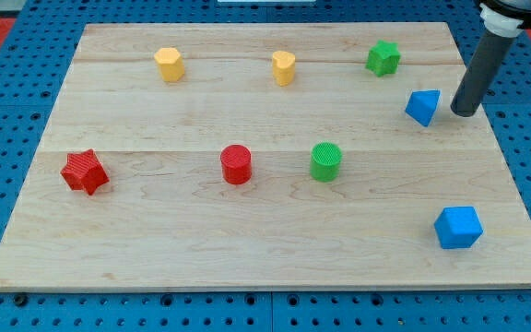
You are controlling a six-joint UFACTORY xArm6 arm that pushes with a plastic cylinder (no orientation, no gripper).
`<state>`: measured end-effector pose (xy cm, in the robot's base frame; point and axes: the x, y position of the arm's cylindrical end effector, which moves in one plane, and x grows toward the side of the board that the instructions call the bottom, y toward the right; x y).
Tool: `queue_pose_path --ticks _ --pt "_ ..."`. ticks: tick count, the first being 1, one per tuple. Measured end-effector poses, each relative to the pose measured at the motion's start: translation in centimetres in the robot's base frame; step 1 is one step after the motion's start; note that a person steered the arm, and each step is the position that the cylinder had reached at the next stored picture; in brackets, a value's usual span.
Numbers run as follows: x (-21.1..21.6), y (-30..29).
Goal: Move the blue triangle left to the yellow heart
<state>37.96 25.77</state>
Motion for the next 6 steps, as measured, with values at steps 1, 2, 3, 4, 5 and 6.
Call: queue_pose_path --ticks 1,2,3,4,5,6 --pt "0.0 -0.4" --pt "0.0 -4.1" --pt "-0.7 -10.3" --pt "-2.6 -17.5" --pt "-2.7 -22.6" --pt "-3.9 -24.9"
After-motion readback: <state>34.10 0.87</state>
